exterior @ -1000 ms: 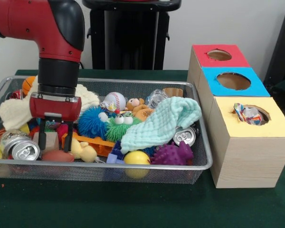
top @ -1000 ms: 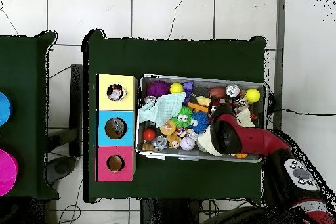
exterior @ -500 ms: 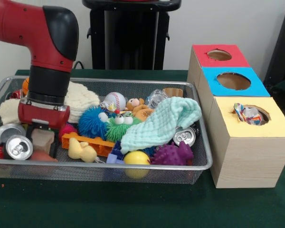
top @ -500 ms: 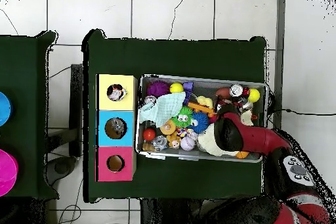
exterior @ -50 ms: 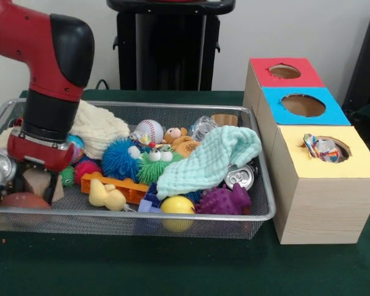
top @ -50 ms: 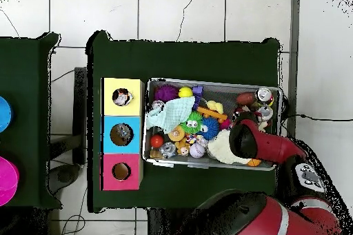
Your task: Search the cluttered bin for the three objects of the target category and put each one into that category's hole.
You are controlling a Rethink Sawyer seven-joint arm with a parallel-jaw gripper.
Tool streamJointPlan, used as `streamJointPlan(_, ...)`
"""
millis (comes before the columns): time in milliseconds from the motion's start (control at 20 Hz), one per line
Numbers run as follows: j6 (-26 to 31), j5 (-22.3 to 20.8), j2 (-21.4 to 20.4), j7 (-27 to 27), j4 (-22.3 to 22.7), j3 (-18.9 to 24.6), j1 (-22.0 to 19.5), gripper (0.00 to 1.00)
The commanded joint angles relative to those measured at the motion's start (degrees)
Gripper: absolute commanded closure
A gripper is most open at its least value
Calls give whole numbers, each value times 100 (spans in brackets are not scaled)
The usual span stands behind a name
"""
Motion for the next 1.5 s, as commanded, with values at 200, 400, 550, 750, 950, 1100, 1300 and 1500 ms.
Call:
streamJointPlan(200,1845,-84,507,-171,444,1335,-1581,0)
streamJointPlan(400,2313,-120,478,-475,899,2122,-2132,0)
streamJointPlan(550,2507,-75,424,-461,1123,2391,-2299,0)
streamJointPlan(750,3294,134,499,-591,1207,2741,-2469,0)
streamJointPlan(950,3778,191,580,-795,1315,3154,-2693,0)
streamJointPlan(1100,3901,223,615,-788,1360,3325,-2765,0)
streamJointPlan(1300,4053,296,730,-740,1344,3514,-2818,0)
streamJointPlan(1500,3979,310,658,-526,1431,3541,-2747,0)
